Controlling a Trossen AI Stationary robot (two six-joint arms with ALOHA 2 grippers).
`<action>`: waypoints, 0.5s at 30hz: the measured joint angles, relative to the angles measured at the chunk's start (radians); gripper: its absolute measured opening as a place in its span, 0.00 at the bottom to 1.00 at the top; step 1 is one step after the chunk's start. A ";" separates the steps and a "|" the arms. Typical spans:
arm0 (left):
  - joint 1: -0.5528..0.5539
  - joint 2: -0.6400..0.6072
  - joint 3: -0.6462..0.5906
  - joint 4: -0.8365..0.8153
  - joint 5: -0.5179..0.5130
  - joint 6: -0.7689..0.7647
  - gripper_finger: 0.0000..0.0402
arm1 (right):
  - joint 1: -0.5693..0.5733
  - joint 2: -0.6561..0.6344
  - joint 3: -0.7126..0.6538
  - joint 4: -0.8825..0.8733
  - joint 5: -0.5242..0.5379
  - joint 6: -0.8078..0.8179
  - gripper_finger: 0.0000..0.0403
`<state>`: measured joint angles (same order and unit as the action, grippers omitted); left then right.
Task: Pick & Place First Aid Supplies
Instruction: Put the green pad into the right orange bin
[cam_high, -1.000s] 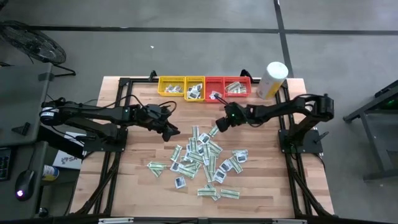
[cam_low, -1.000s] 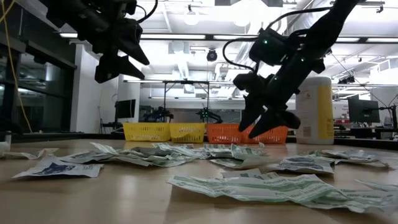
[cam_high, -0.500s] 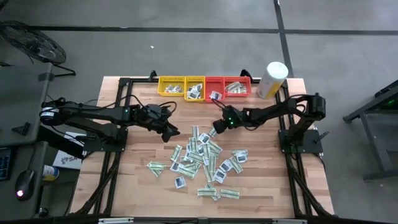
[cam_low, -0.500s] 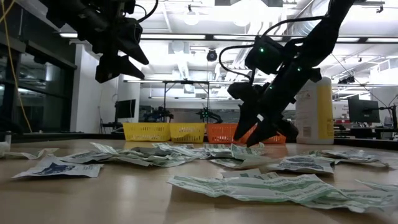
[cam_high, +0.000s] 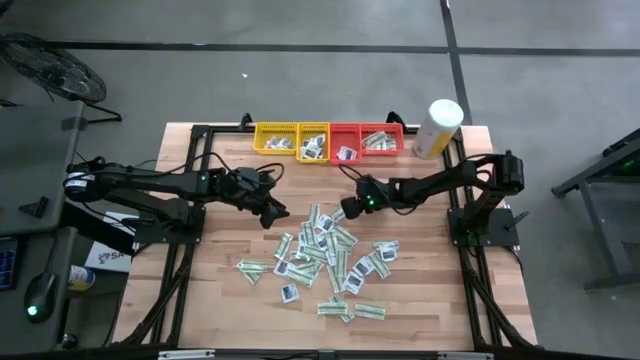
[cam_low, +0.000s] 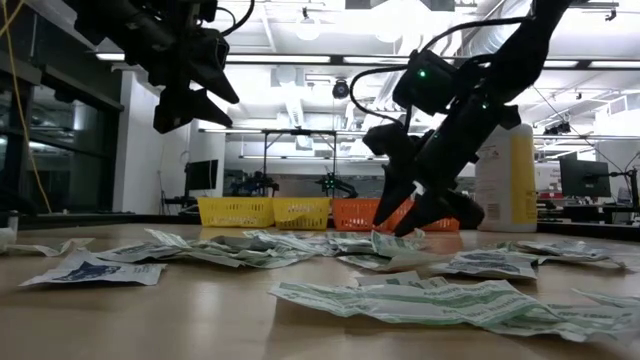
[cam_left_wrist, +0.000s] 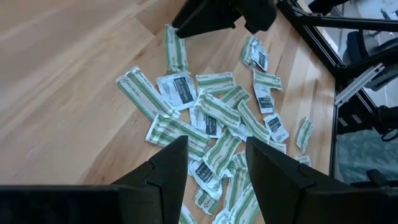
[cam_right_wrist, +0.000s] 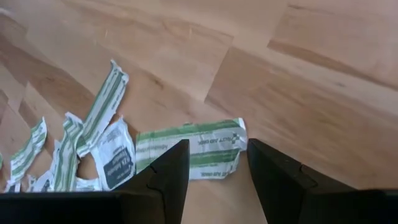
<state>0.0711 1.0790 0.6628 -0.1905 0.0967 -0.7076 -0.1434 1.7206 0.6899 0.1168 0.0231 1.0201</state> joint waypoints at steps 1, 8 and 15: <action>0.000 0.000 0.000 0.000 0.001 0.001 0.40 | 0.000 0.000 0.000 -0.009 -0.006 0.009 0.39; 0.000 0.000 0.000 0.000 0.027 0.004 0.40 | 0.000 0.000 -0.001 -0.034 -0.069 0.061 0.39; 0.000 0.000 0.000 0.000 0.027 0.004 0.40 | 0.012 0.001 -0.002 -0.033 -0.113 0.093 0.39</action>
<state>0.0713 1.0790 0.6628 -0.1902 0.1238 -0.7036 -0.1315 1.7215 0.6884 0.0835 -0.0900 1.1132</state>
